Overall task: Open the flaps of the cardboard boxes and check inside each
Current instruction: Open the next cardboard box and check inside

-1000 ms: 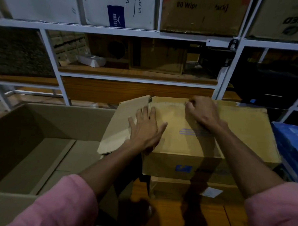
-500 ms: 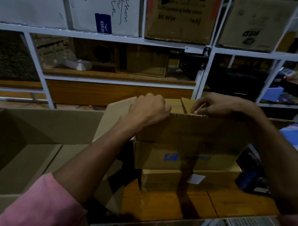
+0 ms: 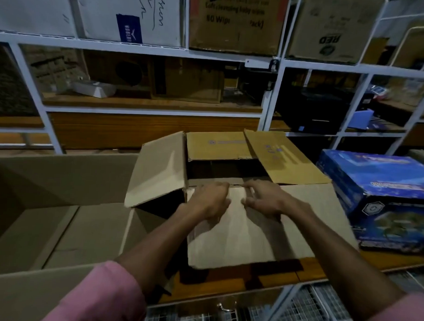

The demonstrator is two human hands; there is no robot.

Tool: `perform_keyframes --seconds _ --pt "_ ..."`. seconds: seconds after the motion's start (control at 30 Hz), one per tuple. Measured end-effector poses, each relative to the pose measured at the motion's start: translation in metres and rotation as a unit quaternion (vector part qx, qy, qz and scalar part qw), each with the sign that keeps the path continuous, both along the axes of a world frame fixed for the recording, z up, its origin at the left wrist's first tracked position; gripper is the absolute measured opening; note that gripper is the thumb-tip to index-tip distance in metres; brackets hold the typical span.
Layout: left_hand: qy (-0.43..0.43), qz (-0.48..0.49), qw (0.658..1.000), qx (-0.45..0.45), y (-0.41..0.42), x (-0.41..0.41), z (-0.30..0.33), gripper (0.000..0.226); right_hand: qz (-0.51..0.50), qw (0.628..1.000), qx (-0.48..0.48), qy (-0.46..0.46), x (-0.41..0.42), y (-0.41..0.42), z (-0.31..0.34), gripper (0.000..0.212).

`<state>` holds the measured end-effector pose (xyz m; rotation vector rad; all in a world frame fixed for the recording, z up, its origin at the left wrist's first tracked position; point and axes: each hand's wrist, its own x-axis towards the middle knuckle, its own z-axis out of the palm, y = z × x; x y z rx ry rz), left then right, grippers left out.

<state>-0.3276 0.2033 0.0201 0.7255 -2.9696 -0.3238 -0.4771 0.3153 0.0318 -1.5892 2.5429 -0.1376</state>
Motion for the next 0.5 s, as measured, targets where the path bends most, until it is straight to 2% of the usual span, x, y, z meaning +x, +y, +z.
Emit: perform_keyframes --seconds 0.1,0.23,0.3,0.4,0.5 --pt "0.022 0.019 0.999 -0.038 -0.013 -0.006 -0.021 0.023 0.011 0.997 -0.007 0.071 -0.006 -0.007 -0.020 0.047" --pt "0.058 0.028 0.995 -0.074 -0.023 -0.003 -0.038 0.016 0.029 0.992 -0.044 0.115 -0.010 -0.013 -0.032 0.020" --pt "0.054 0.028 0.996 -0.067 -0.027 -0.003 -0.038 0.014 0.045 0.990 -0.049 0.124 -0.011 -0.016 -0.034 0.014" --pt "0.030 0.023 0.998 -0.055 -0.034 -0.003 -0.032 0.016 0.060 0.994 -0.049 0.083 -0.018 -0.018 -0.037 0.022" --pt "0.007 0.006 0.997 -0.073 -0.030 -0.011 -0.026 0.035 0.027 0.999 -0.038 0.004 -0.023 -0.022 -0.033 0.046"
